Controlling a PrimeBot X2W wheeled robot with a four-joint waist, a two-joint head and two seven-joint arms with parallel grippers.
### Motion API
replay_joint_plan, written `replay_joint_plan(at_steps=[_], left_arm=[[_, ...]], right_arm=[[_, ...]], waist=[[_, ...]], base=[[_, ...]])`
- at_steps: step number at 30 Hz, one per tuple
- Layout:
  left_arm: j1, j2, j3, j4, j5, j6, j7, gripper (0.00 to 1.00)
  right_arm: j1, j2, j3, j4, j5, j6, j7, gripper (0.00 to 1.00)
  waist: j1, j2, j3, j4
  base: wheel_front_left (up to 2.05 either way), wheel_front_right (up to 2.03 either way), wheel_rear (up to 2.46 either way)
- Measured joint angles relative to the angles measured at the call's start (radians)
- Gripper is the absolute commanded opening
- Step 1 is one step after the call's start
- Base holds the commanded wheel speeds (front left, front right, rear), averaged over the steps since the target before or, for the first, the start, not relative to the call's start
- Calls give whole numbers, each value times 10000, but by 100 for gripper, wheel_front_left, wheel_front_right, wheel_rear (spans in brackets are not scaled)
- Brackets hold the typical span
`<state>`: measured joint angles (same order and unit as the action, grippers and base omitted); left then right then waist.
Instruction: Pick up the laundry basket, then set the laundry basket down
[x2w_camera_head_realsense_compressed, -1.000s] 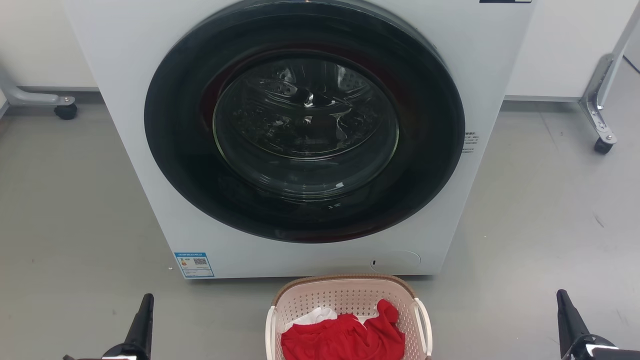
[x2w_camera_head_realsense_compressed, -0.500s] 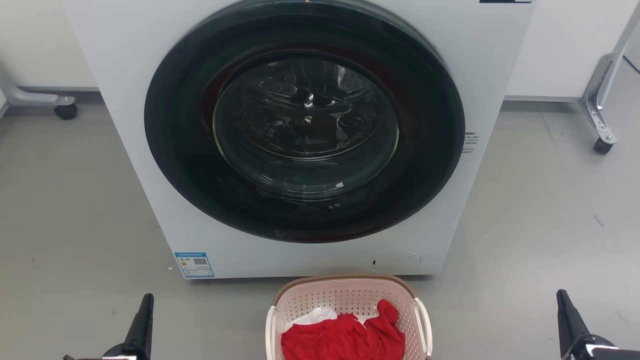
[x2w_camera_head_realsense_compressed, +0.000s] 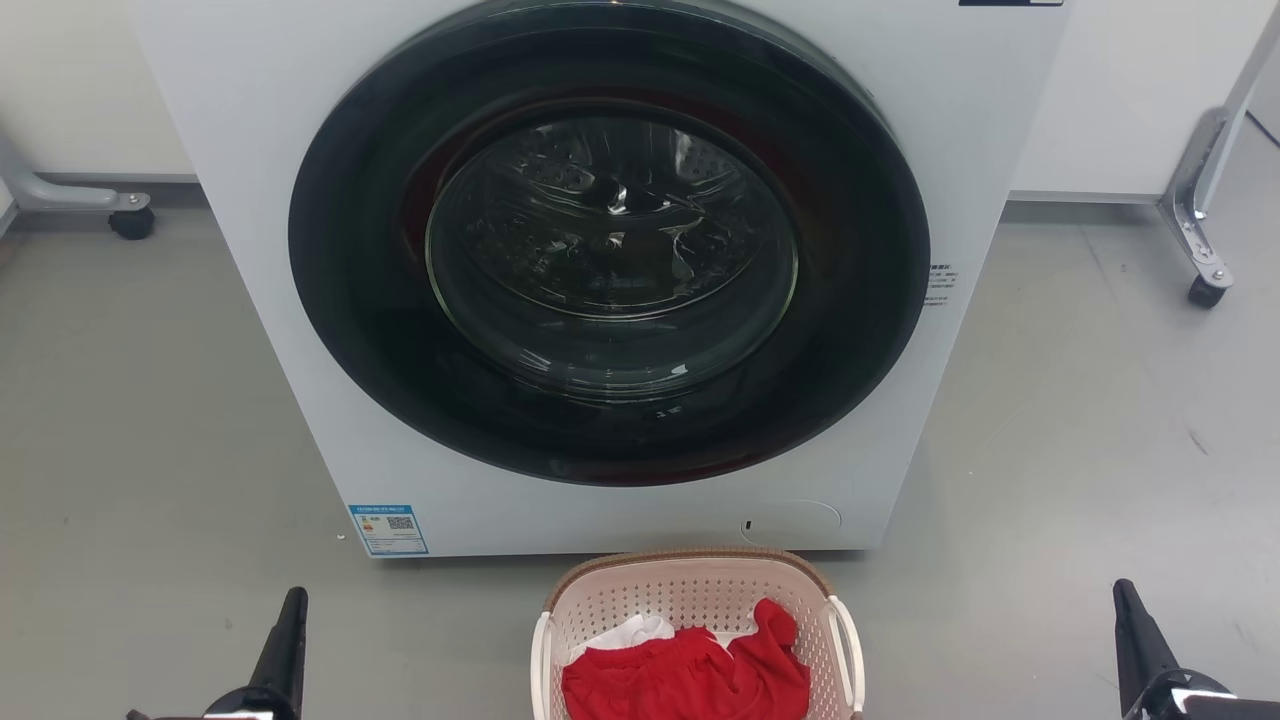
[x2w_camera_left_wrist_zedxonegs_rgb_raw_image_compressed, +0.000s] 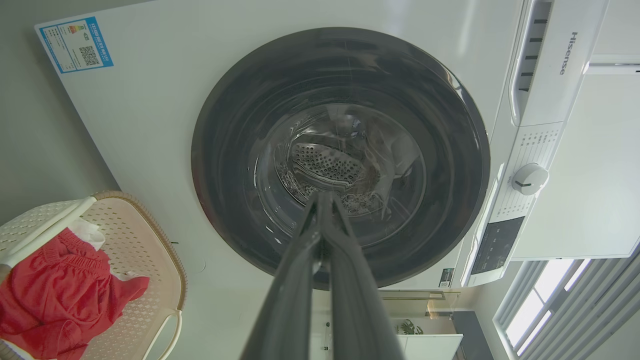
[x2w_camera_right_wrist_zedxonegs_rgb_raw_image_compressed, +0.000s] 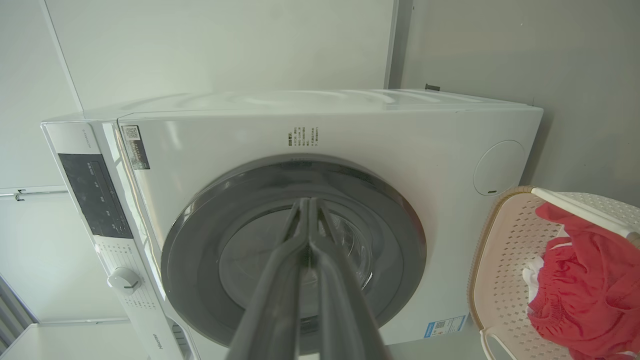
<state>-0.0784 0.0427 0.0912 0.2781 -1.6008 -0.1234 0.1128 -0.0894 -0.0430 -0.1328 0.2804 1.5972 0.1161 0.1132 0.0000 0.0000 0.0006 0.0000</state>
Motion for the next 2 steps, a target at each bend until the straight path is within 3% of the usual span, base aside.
replay_joint_plan(at_steps=[2], left_arm=[[0, 0, 0, 0, 0, 0, 0, 0]], right_arm=[[0, 0, 0, 0, -2, 0, 0, 0]], waist=[[0, 1, 0, 0]], base=[[0, 0, 0]])
